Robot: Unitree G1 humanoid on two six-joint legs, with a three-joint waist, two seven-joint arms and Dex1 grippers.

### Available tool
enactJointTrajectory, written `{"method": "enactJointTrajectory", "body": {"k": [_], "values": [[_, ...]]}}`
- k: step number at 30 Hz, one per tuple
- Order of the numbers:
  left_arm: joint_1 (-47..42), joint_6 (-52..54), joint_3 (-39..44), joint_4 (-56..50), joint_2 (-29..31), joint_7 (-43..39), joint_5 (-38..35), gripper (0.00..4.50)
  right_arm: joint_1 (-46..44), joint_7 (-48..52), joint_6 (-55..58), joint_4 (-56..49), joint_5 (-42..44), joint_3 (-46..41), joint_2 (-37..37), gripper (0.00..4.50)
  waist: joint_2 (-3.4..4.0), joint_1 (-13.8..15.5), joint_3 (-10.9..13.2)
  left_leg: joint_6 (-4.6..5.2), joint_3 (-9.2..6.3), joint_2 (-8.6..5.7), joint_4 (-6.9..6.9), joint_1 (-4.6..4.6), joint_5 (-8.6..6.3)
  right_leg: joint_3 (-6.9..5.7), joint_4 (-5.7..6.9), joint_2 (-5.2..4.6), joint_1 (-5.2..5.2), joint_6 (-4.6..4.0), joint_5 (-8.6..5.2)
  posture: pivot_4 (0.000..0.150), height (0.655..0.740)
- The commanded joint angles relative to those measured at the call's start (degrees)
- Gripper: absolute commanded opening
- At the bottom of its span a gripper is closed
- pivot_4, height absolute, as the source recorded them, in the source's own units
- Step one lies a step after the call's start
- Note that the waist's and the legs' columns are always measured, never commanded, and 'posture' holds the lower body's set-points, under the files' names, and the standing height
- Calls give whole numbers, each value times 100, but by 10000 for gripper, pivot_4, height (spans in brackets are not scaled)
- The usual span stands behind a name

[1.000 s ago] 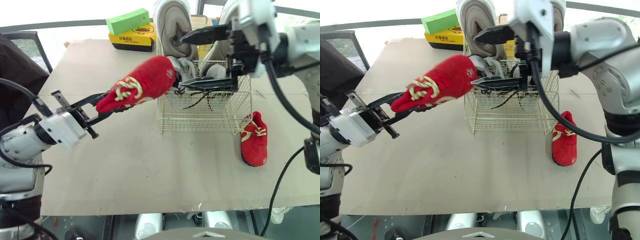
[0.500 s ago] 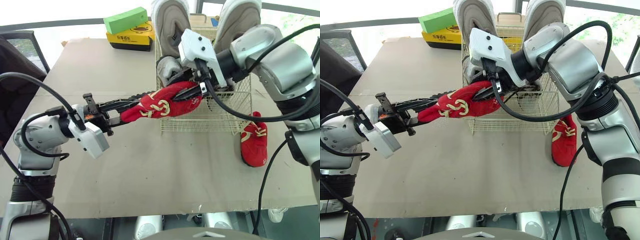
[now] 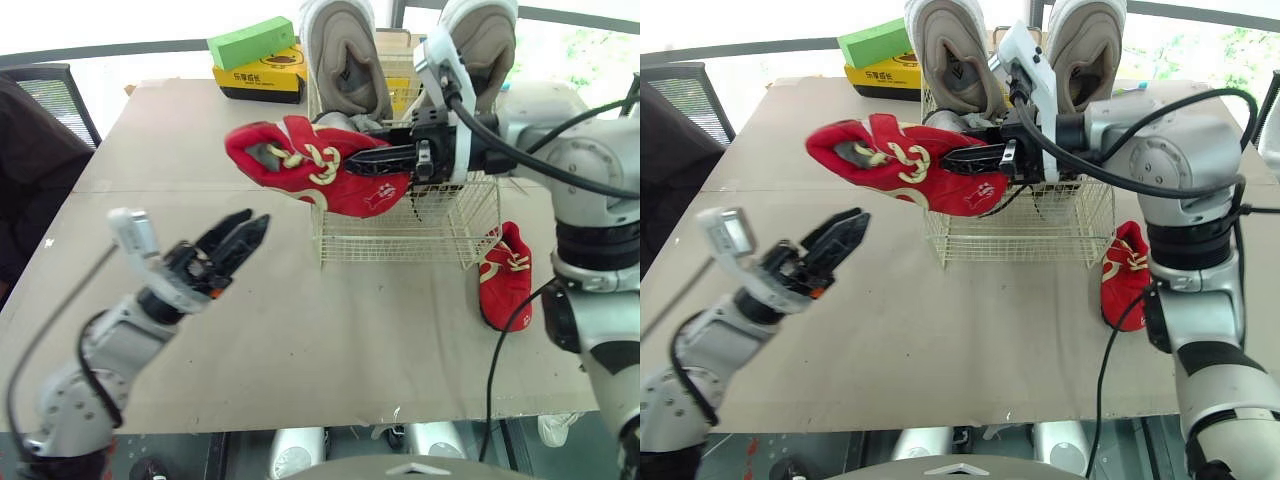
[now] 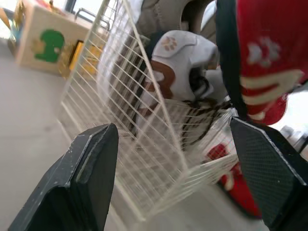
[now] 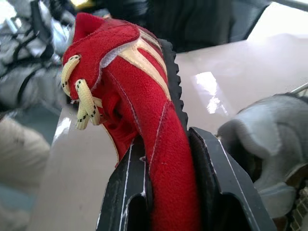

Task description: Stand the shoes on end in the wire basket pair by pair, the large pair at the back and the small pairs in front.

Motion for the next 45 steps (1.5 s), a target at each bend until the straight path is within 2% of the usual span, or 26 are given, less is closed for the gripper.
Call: {"method": "enactJointTrajectory", "body": {"k": [1,4,5,8,9,11,13,14,17,18,21,25,26,29,35,43,44,45], "values": [[-272,178,-211,-376,-277,231,-148,39504,86,-536,241,-400,321,-383,193,3637,0,15,0,-2,2,-5,2,0,2,4,1,1,0,0,0,1500,7400],[-701,278,-280,-184,-552,388,-214,39504,305,-925,386,-605,450,-505,323,3631,0,23,0,-4,5,-25,7,4,7,11,2,4,2,-1,0,1500,7400],[-881,307,-283,-60,-612,405,-225,37010,391,-1068,419,-679,508,-593,383,3630,-1,46,-2,-4,6,-27,9,5,7,13,2,7,3,-1,0,1500,7400],[-1175,473,-169,177,-664,357,-227,27358,577,-1468,511,-881,685,-838,533,3628,-2,39,-3,-4,-1,-31,14,1,8,8,0,17,9,-1,-1,1500,7400],[-1251,543,-123,236,-635,315,-228,21247,657,-1597,509,-964,718,-897,565,3627,-2,21,-2,-3,-2,-31,12,-1,8,13,0,17,6,-1,-1,1500,7400],[-1498,681,-89,385,-538,191,-134,11983,917,-1818,405,-1178,894,-1085,700,3618,-3,18,-3,-2,0,-30,9,-1,7,16,-2,17,4,0,-1,1500,7400],[-1838,811,-120,519,-491,137,-57,4953,1183,-1954,260,-1432,996,-1191,757,3394,-3,36,-3,-2,-6,-30,8,-5,7,7,-2,20,4,0,-1,1500,7400],[-2074,893,-167,592,-421,60,55,3445,1376,-2020,38,-1651,1012,-1274,806,3385,-2,45,-2,-2,-10,-30,7,-5,7,4,-1,22,4,1,-1,1500,7400],[-2650,1125,-223,801,-234,-212,313,3286,1822,-2102,-373,-2023,1232,-1515,892,3380,-2,51,-2,-3,-11,-31,7,-9,7,-1,-3,23,6,1,-1,1500,7400],[-2760,1188,-209,856,-216,-267,338,3286,2003,-2047,-475,-2150,1228,-1503,799,8367,-2,44,-2,-3,-11,-32,8,-7,7,8,-3,23,6,1,-2,1500,7400],[-3360,1241,-321,1087,197,-1168,948,3286,2747,-1809,-724,-2733,1416,-1609,375,22695,-4,39,-3,-2,-8,-34,8,-7,7,12,-9,23,6,2,-2,1500,7400],[-4194,753,-852,1503,596,-2073,2480,3286,4065,-1544,-1395,-3624,1334,-2150,-384,42001,-1,77,-1,-3,5,-34,4,-8,7,4,-11,29,7,2,-3,1500,7400],[-4314,677,-954,1589,642,-2269,2739,3286,4390,-1478,-1538,-3770,1317,-2277,-558,44669,-1,74,-1,-3,7,-34,1,-8,7,3,-14,29,7,2,-4,1500,7400],[-4538,108,-1306,1914,748,-2824,3731,3286,5157,-1298,-1910,-3947,1424,-2736,-952,44669,-1,38,-1,-3,15,-33,-2,-5,7,11,-21,29,9,2,-4,1500,7400],[-4669,-584,-1639,2358,680,-3496,4809,3286,6111,-1054,-2395,-3991,1440,-3117,-1474,44669,-3,35,-1,-3,25,-27,3,7,7,30,-15,39,10,4,-6,1500,7400],[-4153,-1657,-2010,2599,583,-3785,6084,3286,6469,-1071,-2861,-3897,1269,-2892,-1768,44669,-3,38,-1,-1,26,-28,4,7,6,48,-19,37,8,5,-4,1500,7400],[-4087,-1706,-2010,2594,625,-3864,6144,13397,6428,-1087,-2875,-3869,1273,-2835,-1800,45000,-4,37,-1,-1,25,-28,4,5,6,46,-20,38,7,4,-3,1500,7400],[-4053,-1760,-1984,2585,642,-3921,6184,15530,6376,-1103,-2883,-3826,1293,-2800,-1836,45000,-5,42,-1,-1,26,-27,5,6,6,45,-17,38,7,4,-4,1500,7400]]}}
